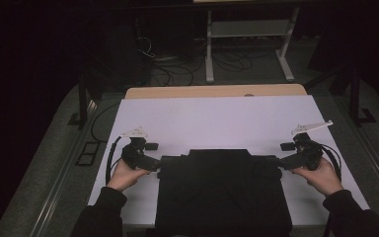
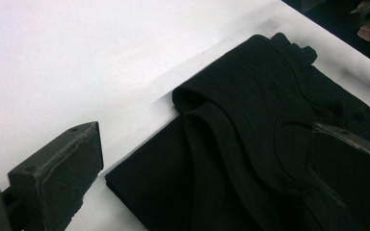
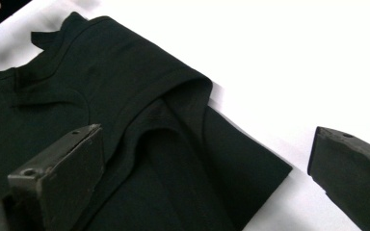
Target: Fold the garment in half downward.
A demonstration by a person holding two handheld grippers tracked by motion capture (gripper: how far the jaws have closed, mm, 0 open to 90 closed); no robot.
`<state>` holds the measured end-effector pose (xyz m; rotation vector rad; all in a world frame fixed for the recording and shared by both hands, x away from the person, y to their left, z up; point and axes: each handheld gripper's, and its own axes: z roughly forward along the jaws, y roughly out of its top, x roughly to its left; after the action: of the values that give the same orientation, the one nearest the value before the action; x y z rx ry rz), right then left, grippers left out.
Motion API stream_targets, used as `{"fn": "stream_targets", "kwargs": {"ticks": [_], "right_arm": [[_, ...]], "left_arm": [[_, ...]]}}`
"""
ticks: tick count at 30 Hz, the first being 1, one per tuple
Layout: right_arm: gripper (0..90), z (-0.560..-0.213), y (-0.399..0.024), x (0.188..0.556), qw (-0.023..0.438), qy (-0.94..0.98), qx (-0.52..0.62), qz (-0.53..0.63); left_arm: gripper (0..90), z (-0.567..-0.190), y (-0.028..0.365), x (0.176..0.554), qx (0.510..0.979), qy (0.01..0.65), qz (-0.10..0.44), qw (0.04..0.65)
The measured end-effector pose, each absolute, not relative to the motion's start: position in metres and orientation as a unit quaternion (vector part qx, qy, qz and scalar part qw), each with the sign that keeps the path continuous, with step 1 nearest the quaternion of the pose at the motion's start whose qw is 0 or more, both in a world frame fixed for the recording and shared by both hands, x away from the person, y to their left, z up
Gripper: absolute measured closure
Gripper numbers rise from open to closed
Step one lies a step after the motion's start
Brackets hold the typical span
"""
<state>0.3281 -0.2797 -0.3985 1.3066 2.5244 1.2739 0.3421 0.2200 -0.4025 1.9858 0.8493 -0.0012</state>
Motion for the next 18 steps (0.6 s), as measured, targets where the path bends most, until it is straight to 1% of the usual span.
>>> {"fn": "stream_targets", "kwargs": {"ticks": [18], "right_arm": [[0.0,-0.41,-0.287,0.342,0.014,0.809,0.428,0.403]], "left_arm": [[0.0,-0.419,0.225,0.354,0.81,0.366,-0.001,0.458]]}}
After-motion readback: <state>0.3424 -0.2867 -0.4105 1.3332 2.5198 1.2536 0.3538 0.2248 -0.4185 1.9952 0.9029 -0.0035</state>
